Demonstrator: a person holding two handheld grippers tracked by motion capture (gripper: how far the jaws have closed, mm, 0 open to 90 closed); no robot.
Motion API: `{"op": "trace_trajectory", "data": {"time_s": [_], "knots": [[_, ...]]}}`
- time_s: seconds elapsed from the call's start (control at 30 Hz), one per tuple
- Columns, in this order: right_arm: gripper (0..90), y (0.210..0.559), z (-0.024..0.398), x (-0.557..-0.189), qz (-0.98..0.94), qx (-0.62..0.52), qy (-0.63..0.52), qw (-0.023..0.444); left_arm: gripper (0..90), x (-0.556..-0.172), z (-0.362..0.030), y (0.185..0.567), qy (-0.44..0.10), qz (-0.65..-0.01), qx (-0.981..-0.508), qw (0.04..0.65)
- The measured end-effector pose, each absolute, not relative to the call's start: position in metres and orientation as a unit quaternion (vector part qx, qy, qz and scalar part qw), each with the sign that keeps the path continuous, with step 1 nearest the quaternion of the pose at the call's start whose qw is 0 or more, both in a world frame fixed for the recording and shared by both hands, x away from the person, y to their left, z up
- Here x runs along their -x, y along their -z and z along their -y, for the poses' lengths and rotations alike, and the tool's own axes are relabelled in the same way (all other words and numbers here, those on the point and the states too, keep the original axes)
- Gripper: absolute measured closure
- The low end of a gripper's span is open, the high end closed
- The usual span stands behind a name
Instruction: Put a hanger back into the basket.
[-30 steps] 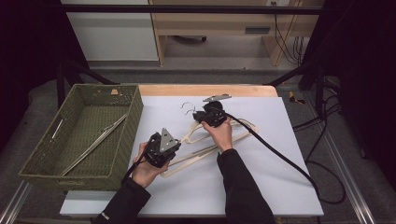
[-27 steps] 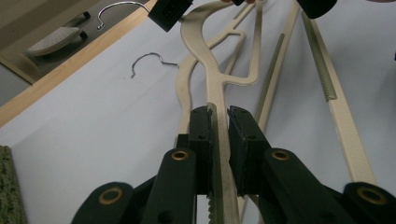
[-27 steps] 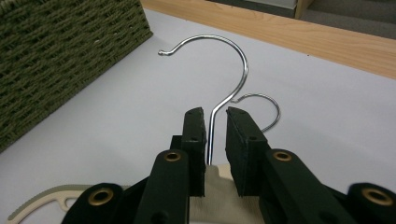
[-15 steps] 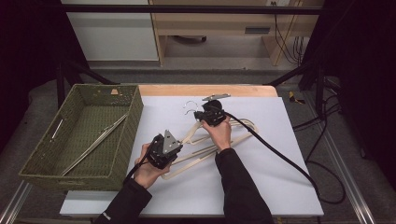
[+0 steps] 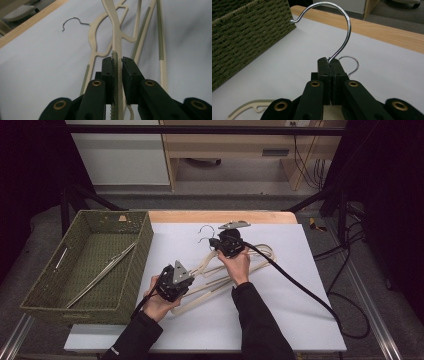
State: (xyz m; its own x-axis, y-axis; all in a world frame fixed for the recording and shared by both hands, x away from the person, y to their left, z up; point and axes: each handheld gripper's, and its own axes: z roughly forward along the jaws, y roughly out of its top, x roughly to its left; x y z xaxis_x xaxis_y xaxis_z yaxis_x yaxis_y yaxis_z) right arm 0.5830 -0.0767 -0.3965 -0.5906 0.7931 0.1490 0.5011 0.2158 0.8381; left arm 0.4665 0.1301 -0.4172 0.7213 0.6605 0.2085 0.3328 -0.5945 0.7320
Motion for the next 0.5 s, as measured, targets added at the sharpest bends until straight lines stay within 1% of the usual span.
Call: {"op": "trace_trajectory", "data": {"time_s": [0.17,0.2,0.23,0.27,0.37,0.43,0.47,0.5], "knots": [[89.4,0.396,0.080,-0.572,-0.765,-0.411,-0.465,0.174,79.7,-0.468,-0.128,0.420,-0.216,-0.290,-0.864,0.351],[89.4,0.396,0.080,-0.572,-0.765,-0.411,-0.465,0.174,78.4,-0.468,-0.128,0.420,-0.216,-0.290,-0.864,0.351],[89.4,0.396,0.081,-0.571,-0.766,-0.405,-0.465,0.179,78.4,-0.469,-0.127,0.417,-0.199,-0.293,-0.859,0.369],[89.4,0.396,0.083,-0.568,-0.765,-0.400,-0.472,0.177,68.9,-0.471,-0.127,0.415,-0.197,-0.295,-0.857,0.375],[89.4,0.395,0.085,-0.565,-0.765,-0.395,-0.477,0.178,57.9,-0.476,-0.124,0.408,-0.172,-0.307,-0.846,0.401],[89.3,0.395,0.086,-0.562,-0.765,-0.392,-0.479,0.178,52.4,-0.481,-0.122,0.405,-0.161,-0.314,-0.841,0.410],[89.3,0.394,0.086,-0.561,-0.764,-0.389,-0.483,0.179,50.3,-0.485,-0.121,0.403,-0.169,-0.316,-0.840,0.408],[89.4,0.393,0.087,-0.558,-0.767,-0.380,-0.485,0.180,47.5,-0.492,-0.115,0.402,-0.158,-0.326,-0.837,0.410]]}}
